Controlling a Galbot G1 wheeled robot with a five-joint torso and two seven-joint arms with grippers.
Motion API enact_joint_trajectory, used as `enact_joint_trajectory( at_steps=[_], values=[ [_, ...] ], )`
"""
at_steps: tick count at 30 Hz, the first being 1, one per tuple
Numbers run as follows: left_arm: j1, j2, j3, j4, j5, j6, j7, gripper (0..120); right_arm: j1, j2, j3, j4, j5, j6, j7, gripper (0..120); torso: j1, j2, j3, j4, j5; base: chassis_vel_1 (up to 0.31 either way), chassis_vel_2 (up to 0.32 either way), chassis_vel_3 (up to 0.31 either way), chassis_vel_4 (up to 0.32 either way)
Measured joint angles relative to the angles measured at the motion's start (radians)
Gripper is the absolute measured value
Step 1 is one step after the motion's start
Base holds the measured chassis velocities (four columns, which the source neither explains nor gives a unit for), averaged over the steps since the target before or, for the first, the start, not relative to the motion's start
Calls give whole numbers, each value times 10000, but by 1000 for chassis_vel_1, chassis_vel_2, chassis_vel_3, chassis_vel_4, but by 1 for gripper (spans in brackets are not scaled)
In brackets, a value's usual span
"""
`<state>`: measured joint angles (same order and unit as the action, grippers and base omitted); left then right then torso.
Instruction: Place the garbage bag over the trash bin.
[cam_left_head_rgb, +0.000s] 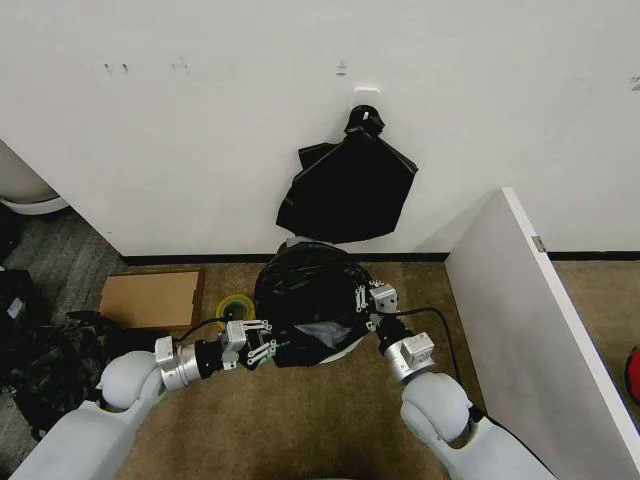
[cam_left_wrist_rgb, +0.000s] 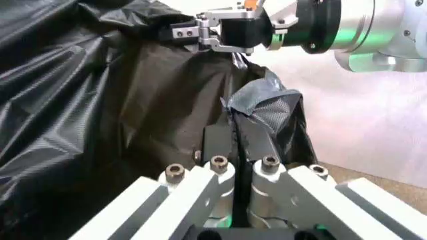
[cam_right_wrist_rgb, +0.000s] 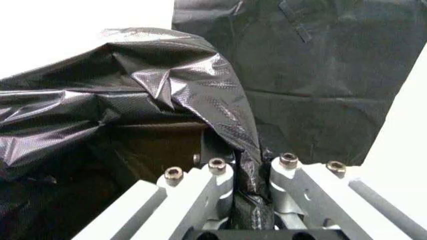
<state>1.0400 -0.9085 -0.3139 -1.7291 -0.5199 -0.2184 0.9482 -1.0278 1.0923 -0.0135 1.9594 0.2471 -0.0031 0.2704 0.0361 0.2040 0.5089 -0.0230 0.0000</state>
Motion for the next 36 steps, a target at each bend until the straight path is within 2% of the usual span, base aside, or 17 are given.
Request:
enact_joint_trajectory(
  at_steps=[6,9,12,16,21,25,29,36],
  values=[
    [29,-26,46,-4,-110,26,420,0,23,-1,24,-32,13,-5,17,2,0,0,0,0,0,0,0,0,0],
    [56,-11,78,20,-357,11,1099,0,39,12,4,-105,84,-5,73,2,0,0,0,0,1,0,0,0,0],
    [137,-22,325,118,-326,-28,1745,0,41,75,-143,-26,482,-184,221,2,0,0,0,0,1,0,0,0,0],
    [167,-121,737,279,-45,-151,1938,0,48,137,-279,122,901,-422,371,2,0,0,0,2,-1,0,0,0,0],
    [67,-504,1453,665,680,-257,1881,0,31,201,-539,411,1665,-852,636,2,0,0,0,-1,-1,0,0,0,0],
    [-2,-650,1653,900,1229,-278,1703,0,3,229,-568,588,2058,-1046,734,2,0,0,0,0,-2,0,0,0,0],
    [-23,-724,1476,1240,1964,-352,1252,0,-25,184,-494,826,2680,-1246,857,2,0,0,1,-1,0,0,0,0,0],
    [156,-651,992,1411,2461,-441,997,0,-10,158,-440,929,3255,-1325,871,2,0,0,2,0,0,0,0,0,0]
  ],
)
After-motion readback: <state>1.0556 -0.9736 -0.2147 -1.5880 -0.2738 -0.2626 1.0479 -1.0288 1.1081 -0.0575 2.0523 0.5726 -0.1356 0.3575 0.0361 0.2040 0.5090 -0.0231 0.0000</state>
